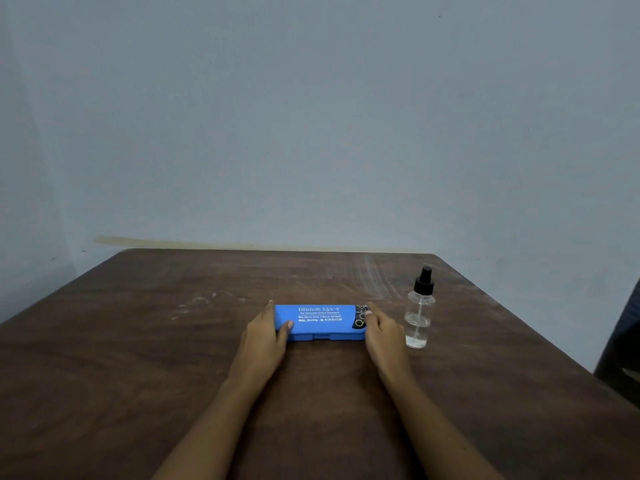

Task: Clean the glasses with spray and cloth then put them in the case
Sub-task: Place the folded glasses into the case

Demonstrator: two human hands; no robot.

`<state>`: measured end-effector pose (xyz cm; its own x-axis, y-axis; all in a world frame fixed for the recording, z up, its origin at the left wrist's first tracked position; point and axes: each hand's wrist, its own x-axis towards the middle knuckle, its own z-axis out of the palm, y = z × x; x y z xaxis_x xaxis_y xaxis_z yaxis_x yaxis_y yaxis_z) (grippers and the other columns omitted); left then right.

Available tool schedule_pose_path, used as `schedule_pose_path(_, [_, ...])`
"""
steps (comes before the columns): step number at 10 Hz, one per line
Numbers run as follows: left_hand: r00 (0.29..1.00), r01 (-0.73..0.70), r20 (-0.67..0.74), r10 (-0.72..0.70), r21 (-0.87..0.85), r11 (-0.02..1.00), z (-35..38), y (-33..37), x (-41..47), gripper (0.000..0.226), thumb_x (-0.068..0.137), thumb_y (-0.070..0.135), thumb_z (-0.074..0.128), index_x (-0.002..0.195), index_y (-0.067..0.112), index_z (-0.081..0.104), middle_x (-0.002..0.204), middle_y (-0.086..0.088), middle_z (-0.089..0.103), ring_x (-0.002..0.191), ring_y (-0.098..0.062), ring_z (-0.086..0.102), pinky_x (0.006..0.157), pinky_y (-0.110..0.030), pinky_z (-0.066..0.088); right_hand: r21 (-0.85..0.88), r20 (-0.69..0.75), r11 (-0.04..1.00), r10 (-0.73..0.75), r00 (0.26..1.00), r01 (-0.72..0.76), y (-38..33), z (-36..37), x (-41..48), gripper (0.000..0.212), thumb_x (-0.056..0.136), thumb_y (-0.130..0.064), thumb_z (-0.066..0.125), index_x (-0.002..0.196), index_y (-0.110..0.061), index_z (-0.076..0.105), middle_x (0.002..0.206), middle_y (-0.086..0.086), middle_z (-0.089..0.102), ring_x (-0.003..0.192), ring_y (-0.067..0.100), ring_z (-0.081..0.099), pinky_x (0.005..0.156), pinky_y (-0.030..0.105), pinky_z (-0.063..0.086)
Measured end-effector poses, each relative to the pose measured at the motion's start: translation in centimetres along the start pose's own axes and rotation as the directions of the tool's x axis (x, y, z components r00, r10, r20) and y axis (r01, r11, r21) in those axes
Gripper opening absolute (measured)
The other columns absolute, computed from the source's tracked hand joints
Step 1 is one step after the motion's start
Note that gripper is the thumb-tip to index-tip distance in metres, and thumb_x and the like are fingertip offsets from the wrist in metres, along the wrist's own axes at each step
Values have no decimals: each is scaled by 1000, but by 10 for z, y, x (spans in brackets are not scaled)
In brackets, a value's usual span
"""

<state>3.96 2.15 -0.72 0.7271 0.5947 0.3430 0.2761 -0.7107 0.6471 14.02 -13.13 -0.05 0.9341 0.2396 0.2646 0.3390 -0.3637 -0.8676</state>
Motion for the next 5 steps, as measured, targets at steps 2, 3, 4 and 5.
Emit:
schedule_pose_path(2, [1000, 1, 25, -1, 14, 1000, 3, -2, -2, 60, 93, 32, 43, 142, 5, 22, 145, -15, 39, 131, -28, 38, 105, -35, 32, -38, 5, 998, -50, 999, 50, 0, -3, -4, 38, 97, -16, 36, 134, -5, 43, 130, 16, 55, 114, 27, 52, 78, 20, 33])
schedule_pose_path(3, [1000, -18, -8, 18, 41, 999, 3, -4, -2, 62, 93, 35, 40, 143, 5, 18, 150, -13, 29, 137, -25, 30, 110, -34, 26, -103, 13, 991, -85, 996, 86, 2, -1, -5, 41, 97, -16, 36, 136, -5, 38, 136, 15, 50, 124, 27, 45, 97, 26, 34])
schedule_pose_path(4, [987, -98, -109, 120, 189, 977, 3, -6, -8, 60, 93, 38, 35, 143, 7, 21, 153, -11, 23, 142, -23, 21, 114, -33, 19, -317, -15, 915, -266, 964, 248, 2, 3, -14, 40, 96, -13, 36, 134, -3, 39, 136, 13, 48, 124, 27, 45, 103, 35, 36])
schedule_pose_path(5, [957, -178, -167, 236, 302, 936, 1, -4, -13, 60, 89, 40, 32, 137, 5, 35, 147, -13, 37, 136, -25, 34, 110, -35, 29, -417, -4, 824, -424, 906, 384, -1, 7, -20, 39, 90, -14, 36, 122, -1, 53, 125, 14, 59, 114, 29, 56, 96, 36, 46])
